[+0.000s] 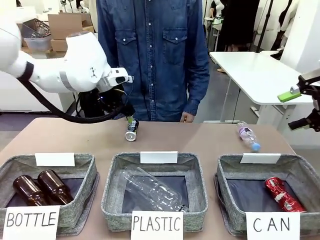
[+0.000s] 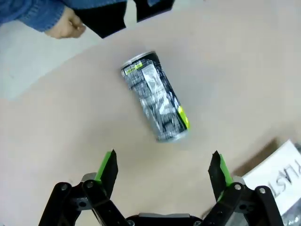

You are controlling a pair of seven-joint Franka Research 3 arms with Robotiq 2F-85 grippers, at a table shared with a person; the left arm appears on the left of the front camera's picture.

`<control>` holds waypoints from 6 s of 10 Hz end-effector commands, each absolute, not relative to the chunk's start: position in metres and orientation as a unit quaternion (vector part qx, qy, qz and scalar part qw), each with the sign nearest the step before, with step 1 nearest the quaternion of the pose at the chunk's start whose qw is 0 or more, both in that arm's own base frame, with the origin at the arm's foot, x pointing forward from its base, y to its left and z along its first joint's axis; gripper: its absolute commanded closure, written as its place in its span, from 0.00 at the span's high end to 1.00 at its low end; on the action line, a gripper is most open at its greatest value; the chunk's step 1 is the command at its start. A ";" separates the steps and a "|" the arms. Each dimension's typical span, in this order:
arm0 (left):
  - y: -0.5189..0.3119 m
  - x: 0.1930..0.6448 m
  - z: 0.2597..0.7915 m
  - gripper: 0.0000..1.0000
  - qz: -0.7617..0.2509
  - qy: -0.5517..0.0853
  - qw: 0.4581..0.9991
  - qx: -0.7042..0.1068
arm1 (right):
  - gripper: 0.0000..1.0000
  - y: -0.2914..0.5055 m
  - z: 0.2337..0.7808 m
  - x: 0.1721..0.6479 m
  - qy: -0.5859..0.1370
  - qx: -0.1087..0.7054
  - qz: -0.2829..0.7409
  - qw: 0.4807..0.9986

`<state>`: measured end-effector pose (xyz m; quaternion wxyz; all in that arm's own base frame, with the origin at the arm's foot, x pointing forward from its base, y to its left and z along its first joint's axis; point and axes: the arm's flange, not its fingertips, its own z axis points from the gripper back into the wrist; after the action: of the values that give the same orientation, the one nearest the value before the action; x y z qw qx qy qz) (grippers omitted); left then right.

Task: Sort the can waste into the basket.
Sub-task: Pick up the can waste from the table and place it in the right Fabric basket.

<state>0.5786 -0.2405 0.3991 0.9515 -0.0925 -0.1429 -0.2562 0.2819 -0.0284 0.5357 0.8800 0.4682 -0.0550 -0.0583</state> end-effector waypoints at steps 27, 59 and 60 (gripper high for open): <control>0.013 0.589 0.474 0.00 -0.258 0.031 0.948 -0.185 | 1.00 -0.030 0.535 0.282 -0.058 0.465 -0.050 0.882; -0.523 0.157 0.586 0.41 -0.653 -0.188 0.696 -0.232 | 1.00 -0.257 0.539 0.150 -0.039 0.488 -0.231 0.841; -0.562 0.179 0.585 0.41 -0.689 -0.153 0.676 -0.211 | 1.00 -0.257 0.539 0.150 -0.039 0.488 -0.231 0.841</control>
<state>0.1546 -0.5097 0.5785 0.6770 -0.2672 -0.1984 -0.6565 0.1405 -0.2731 0.5296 0.8303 0.4967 -0.0465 -0.2482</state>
